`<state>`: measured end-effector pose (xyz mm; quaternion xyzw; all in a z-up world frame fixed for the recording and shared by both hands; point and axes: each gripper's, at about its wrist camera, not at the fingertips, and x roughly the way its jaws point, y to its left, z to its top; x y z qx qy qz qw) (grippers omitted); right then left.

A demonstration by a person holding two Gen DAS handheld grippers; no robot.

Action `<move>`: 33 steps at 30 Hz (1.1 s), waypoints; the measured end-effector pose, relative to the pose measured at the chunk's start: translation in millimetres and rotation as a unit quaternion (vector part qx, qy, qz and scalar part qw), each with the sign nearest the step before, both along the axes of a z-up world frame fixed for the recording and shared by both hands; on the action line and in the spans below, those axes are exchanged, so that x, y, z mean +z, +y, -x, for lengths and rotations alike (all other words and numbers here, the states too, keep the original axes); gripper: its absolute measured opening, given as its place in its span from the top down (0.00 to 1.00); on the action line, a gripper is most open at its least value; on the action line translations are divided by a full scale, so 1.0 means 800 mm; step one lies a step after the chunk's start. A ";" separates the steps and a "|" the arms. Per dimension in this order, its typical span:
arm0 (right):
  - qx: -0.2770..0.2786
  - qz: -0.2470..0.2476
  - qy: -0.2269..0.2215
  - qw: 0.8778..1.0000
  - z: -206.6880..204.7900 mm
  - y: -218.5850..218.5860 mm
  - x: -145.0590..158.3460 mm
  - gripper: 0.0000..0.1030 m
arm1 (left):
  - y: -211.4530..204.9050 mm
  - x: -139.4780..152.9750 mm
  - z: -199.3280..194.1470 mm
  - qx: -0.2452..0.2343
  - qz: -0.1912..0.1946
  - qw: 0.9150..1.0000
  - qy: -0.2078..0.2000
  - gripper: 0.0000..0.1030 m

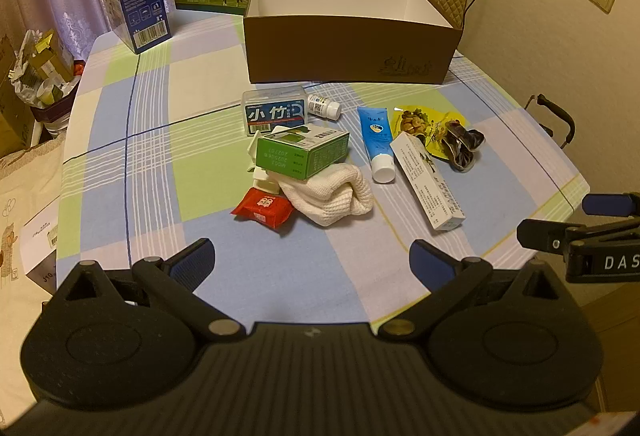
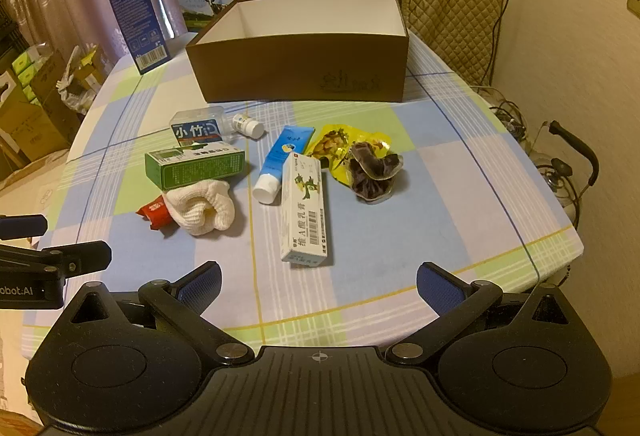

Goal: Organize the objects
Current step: 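Reach left tool toward green spray box while right tool reaches toward fungus bag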

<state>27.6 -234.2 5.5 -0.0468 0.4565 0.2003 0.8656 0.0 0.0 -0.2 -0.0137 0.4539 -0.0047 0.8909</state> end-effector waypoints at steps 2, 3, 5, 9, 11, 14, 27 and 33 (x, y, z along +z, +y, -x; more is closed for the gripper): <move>0.000 0.000 0.000 1.000 -0.001 0.000 0.000 0.02 | 0.000 0.000 0.000 0.000 0.000 1.000 0.000 0.01; 0.000 0.000 0.000 1.000 -0.001 0.000 0.000 0.02 | 0.000 0.000 0.000 0.000 -0.001 1.000 0.000 0.01; 0.000 0.000 0.000 1.000 -0.001 0.000 0.000 0.02 | 0.000 0.000 0.000 0.000 0.000 1.000 0.001 0.01; 0.000 0.000 0.000 1.000 -0.002 0.000 0.000 0.02 | 0.000 0.000 0.000 0.000 0.000 1.000 0.001 0.01; 0.000 0.000 0.001 1.000 -0.001 0.000 0.000 0.02 | 0.002 -0.005 0.001 0.000 0.000 1.000 0.001 0.01; 0.000 0.000 0.001 1.000 -0.001 0.000 0.000 0.02 | 0.001 -0.004 0.000 0.000 -0.001 1.000 0.002 0.01; 0.000 0.000 0.001 1.000 -0.001 -0.003 0.000 0.02 | 0.001 -0.004 -0.001 0.001 -0.001 1.000 0.003 0.01; -0.001 -0.001 0.003 1.000 0.000 -0.002 0.001 0.02 | 0.001 -0.004 -0.001 0.002 -0.001 1.000 0.003 0.01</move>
